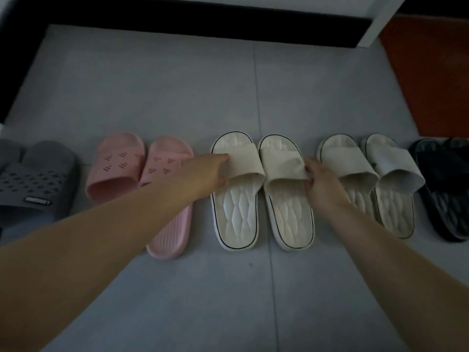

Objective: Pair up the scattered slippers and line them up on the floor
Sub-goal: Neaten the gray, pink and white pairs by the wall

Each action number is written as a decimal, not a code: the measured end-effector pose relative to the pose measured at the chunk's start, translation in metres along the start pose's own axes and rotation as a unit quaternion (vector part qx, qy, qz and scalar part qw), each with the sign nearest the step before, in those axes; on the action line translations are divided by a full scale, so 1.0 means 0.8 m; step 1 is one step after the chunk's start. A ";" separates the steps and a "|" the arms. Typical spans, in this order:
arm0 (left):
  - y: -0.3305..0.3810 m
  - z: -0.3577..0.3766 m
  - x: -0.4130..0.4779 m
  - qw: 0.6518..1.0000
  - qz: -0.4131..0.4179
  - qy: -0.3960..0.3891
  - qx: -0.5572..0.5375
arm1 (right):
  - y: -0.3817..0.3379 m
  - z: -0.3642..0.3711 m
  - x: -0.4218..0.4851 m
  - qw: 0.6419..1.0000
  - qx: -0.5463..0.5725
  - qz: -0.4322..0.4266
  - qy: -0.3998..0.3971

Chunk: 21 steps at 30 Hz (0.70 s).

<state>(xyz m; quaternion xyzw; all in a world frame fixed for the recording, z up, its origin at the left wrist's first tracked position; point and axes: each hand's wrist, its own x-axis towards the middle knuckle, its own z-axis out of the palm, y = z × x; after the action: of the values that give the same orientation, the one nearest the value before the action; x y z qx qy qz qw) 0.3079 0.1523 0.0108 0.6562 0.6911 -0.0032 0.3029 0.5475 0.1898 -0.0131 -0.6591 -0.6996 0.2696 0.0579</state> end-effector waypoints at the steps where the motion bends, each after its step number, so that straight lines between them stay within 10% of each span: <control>1: -0.001 0.002 0.000 1.000 0.004 0.009 -0.002 | 0.003 0.001 0.000 1.000 0.005 -0.005 0.007; 15: 0.050 -0.027 0.007 1.000 0.009 0.014 0.006 | 0.059 -0.113 -0.010 0.961 -0.172 -0.177 -0.124; 21: 0.185 -0.045 0.055 0.995 0.093 0.009 -0.034 | 0.180 -0.254 0.025 0.942 -0.245 -0.098 -0.207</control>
<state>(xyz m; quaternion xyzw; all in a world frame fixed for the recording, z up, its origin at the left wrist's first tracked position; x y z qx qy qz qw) 0.4298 0.2272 0.0795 0.7066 0.6297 0.0541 0.3182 0.7618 0.2678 0.0883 -0.5106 -0.8019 0.2136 -0.2251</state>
